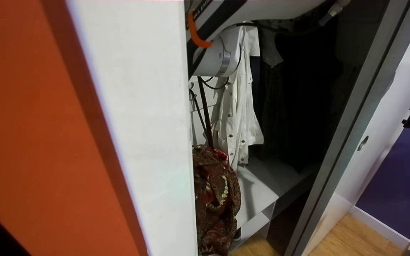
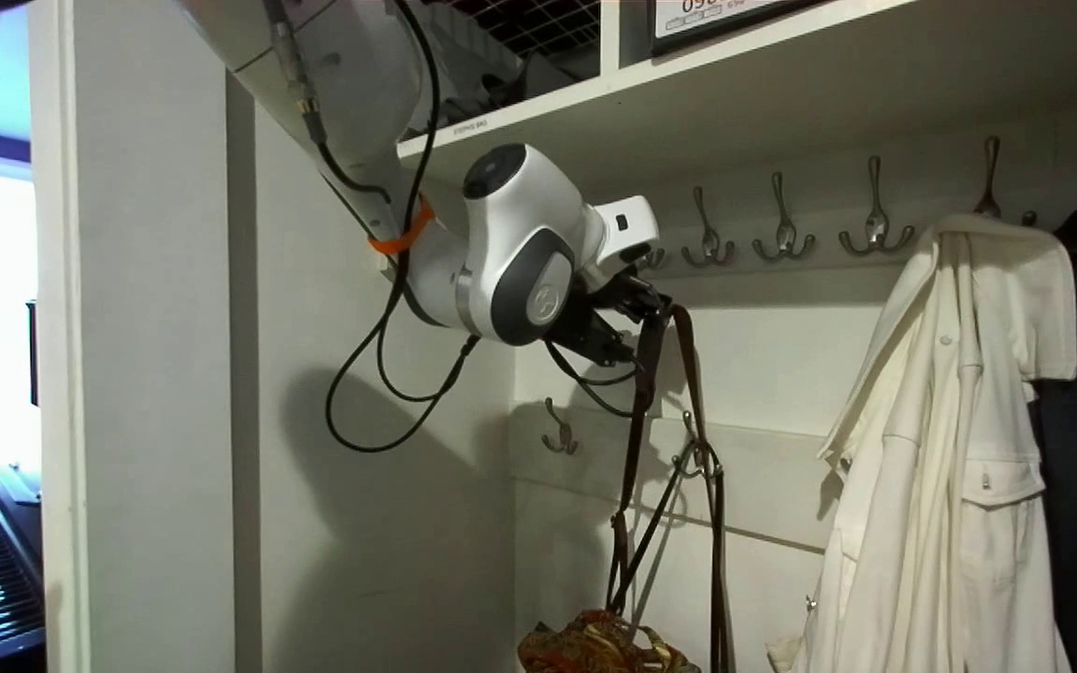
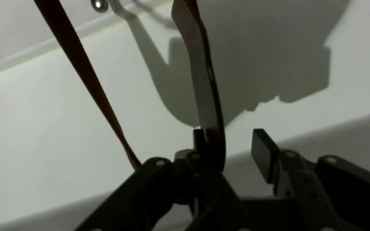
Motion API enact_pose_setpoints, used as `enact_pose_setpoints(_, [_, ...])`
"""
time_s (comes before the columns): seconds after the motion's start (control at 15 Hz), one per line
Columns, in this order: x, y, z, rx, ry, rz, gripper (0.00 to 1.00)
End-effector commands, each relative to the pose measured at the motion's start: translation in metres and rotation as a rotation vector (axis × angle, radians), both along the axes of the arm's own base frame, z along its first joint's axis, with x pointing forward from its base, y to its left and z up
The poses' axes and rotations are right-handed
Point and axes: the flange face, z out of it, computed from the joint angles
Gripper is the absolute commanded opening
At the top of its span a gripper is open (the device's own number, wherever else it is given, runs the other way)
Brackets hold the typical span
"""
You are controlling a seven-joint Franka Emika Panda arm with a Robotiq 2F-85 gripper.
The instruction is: Move the sling bag from the top hook to the bottom hook
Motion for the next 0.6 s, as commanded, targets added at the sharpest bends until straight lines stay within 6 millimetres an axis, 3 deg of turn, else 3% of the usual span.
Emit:
enact_pose_setpoints(0.0, [0.015,-0.007,0.005,-0.039,-0.063,0.046,0.68])
enact_pose_setpoints(0.53, [0.033,-0.036,-0.028,-0.036,0.003,0.088,0.68])
